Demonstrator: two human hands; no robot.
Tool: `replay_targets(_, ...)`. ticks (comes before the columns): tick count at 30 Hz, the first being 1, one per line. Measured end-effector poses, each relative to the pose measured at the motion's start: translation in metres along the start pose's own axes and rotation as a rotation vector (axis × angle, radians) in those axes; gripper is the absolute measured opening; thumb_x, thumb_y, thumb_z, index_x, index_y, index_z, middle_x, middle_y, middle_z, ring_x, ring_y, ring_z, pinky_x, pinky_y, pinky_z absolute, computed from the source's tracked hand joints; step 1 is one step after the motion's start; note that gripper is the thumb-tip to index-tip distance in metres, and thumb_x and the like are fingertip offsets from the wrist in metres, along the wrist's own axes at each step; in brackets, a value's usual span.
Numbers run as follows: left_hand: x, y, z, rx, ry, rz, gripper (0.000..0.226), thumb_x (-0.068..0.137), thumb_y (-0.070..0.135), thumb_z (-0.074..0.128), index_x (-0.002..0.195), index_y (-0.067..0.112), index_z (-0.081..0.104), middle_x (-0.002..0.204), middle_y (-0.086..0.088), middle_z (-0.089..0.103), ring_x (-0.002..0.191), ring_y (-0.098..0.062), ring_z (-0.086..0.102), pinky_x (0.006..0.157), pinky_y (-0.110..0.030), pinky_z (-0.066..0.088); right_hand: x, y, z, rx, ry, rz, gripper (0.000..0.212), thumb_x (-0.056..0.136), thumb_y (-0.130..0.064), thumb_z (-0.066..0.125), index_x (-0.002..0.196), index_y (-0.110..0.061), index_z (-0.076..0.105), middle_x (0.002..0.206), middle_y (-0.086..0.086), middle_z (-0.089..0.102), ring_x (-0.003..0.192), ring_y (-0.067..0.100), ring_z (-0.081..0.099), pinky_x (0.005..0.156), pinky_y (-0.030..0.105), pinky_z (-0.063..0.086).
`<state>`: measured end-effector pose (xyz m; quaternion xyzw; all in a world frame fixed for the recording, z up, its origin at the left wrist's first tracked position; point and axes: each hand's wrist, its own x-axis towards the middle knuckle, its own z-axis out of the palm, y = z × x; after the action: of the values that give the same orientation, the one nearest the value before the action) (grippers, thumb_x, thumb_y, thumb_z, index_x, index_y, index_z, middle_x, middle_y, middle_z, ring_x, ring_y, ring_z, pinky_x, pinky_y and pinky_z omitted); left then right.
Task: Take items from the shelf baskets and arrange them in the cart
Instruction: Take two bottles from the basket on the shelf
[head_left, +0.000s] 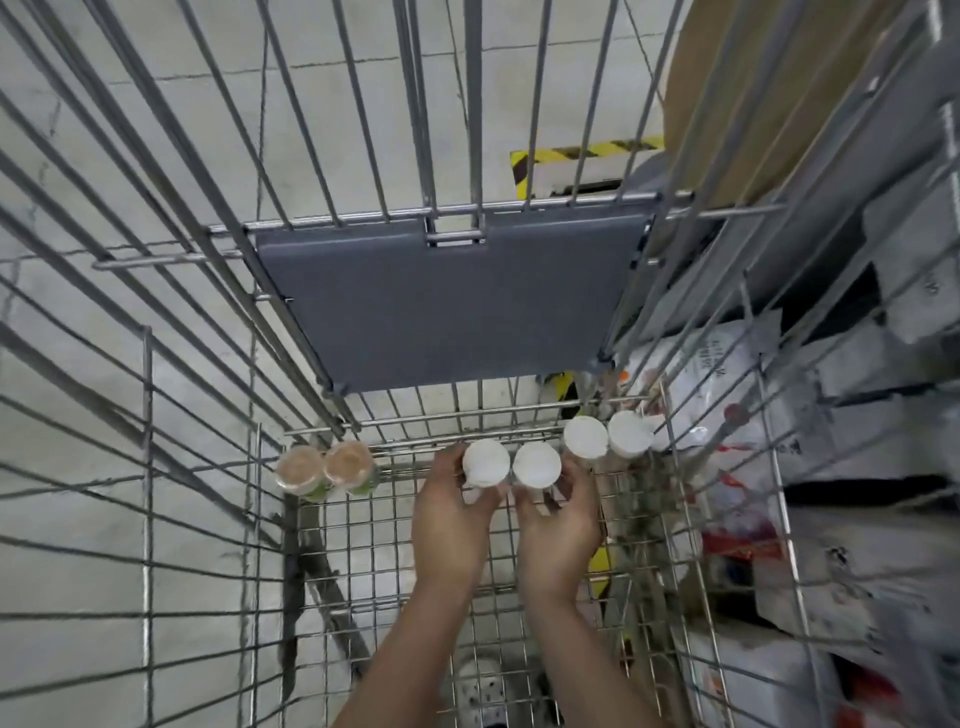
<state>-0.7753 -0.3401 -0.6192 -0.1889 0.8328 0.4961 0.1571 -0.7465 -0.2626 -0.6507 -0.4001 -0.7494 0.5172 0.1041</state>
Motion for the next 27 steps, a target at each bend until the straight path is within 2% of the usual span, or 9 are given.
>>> replay_targets(3,0.003,0.0,0.002,0.019,-0.018,-0.011,0.052,0.078,0.022,0.078,0.125,0.02,0.056,0.104,0.012,0.064,0.096,-0.01,0.061,0.071,-0.015,0.044,0.004,0.004,0.003,0.005,0.025,0.007,0.053,0.077,-0.004,0.077,0.124,-0.018,0.057,0.119,-0.003,0.057,0.104,0.012,0.059,0.089,0.044,0.053)
replay_targets(5,0.005,0.001,0.003,0.015,-0.023,-0.015,0.05,0.078,0.022,0.078,0.123,0.021,0.057,0.099,0.015,0.063,0.09,-0.005,0.06,0.064,-0.005,0.042,0.007,0.007,0.004,0.035,0.032,0.032,0.052,0.078,-0.003,0.076,0.124,-0.017,0.057,0.12,-0.001,0.058,0.107,0.015,0.059,0.089,0.045,0.054)
replay_targets(8,0.008,0.003,0.006,0.004,-0.029,0.006,0.048,0.077,0.026,0.078,0.12,0.022,0.058,0.104,0.012,0.065,0.093,-0.006,0.06,0.068,-0.009,0.043,0.009,0.007,0.007,0.069,0.022,0.035,0.05,0.078,-0.003,0.075,0.12,-0.021,0.054,0.12,-0.004,0.058,0.113,0.015,0.057,0.094,0.044,0.052)
replay_targets(11,0.012,0.004,0.008,0.003,-0.037,0.024,0.049,0.076,0.027,0.079,0.119,0.02,0.058,0.105,0.009,0.065,0.095,-0.012,0.062,0.078,-0.027,0.051,0.01,0.006,0.011,0.07,0.04,0.031,0.052,0.076,-0.003,0.077,0.112,-0.028,0.048,0.108,-0.01,0.056,0.105,0.009,0.056,0.094,0.038,0.051)
replay_targets(16,0.019,0.003,0.012,0.003,-0.065,0.016,0.046,0.077,0.018,0.078,0.118,0.021,0.057,0.104,0.008,0.067,0.097,-0.013,0.063,0.083,-0.039,0.053,0.015,0.006,0.017,0.03,0.142,0.078,0.036,0.076,-0.006,0.078,0.102,-0.014,0.055,0.101,-0.001,0.057,0.098,0.016,0.055,0.085,0.039,0.051)
replay_targets(18,0.021,0.003,0.014,0.015,-0.07,0.015,0.044,0.079,0.017,0.076,0.117,0.025,0.056,0.101,0.015,0.065,0.094,-0.009,0.063,0.08,-0.036,0.053,0.017,0.006,0.018,-0.006,0.177,0.101,0.025,0.078,-0.01,0.077,0.094,-0.009,0.058,0.095,0.002,0.061,0.091,0.019,0.057,0.079,0.041,0.051)
replay_targets(22,0.022,0.004,0.012,0.004,-0.076,-0.014,0.045,0.08,0.017,0.075,0.117,0.027,0.052,0.096,0.026,0.058,0.092,-0.002,0.06,0.076,-0.026,0.049,0.016,0.005,0.016,-0.064,0.17,0.091,0.018,0.081,-0.014,0.075,0.091,-0.007,0.062,0.093,0.004,0.062,0.086,0.022,0.059,0.068,0.029,0.042)
replay_targets(24,0.021,0.004,0.008,-0.022,-0.087,-0.034,0.046,0.08,0.016,0.075,0.12,0.022,0.053,0.104,0.02,0.06,0.096,-0.004,0.06,0.08,-0.025,0.049,0.013,0.006,0.01,-0.082,0.137,0.065,0.017,0.083,-0.013,0.073,0.095,-0.007,0.063,0.098,0.005,0.064,0.089,0.021,0.06,0.071,0.027,0.041)
replay_targets(27,0.012,0.006,-0.003,-0.025,-0.095,-0.051,0.041,0.082,0.016,0.072,0.117,0.021,0.053,0.099,0.021,0.057,0.095,-0.004,0.057,0.072,-0.015,0.042,0.004,0.008,-0.006,-0.136,0.073,0.056,0.016,0.085,-0.01,0.07,0.1,-0.011,0.062,0.101,0.001,0.063,0.092,0.017,0.059,0.074,0.026,0.041)
